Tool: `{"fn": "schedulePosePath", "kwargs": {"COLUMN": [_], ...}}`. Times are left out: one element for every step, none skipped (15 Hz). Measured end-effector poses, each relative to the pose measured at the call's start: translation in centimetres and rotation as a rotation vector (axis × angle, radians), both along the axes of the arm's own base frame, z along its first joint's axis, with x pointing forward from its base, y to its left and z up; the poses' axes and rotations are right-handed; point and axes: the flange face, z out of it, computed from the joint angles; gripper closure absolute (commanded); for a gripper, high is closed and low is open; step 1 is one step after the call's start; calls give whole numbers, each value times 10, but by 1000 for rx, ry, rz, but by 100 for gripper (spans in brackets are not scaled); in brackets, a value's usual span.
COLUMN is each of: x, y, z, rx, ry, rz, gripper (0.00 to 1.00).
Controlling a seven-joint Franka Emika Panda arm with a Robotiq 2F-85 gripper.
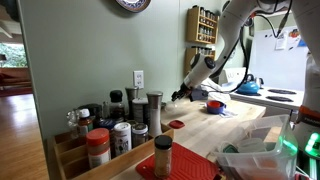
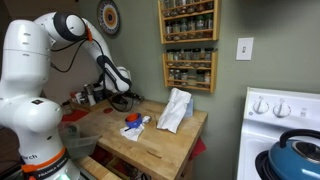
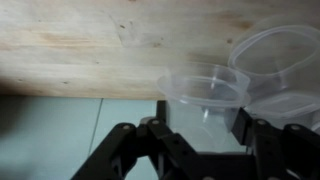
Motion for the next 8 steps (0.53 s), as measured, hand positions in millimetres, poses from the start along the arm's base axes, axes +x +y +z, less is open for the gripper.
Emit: {"fn": "schedulePosePath", "kwargs": {"x": [3,6,9,11,13,16,18,19], "y": [1,1,-1,-3,-6,-8,-11,-13], "z": [-2,-6,-11,-16,-21,-23,-24,-25], "rx": [3,4,4,4,1,5,5,5], "ry": [-14,-26,-40,-55,-69,-89,-106,-119], "rz": [13,21,24,22,18,11,3,-5], "gripper": [63,63,63,63,63,63,63,13]}}
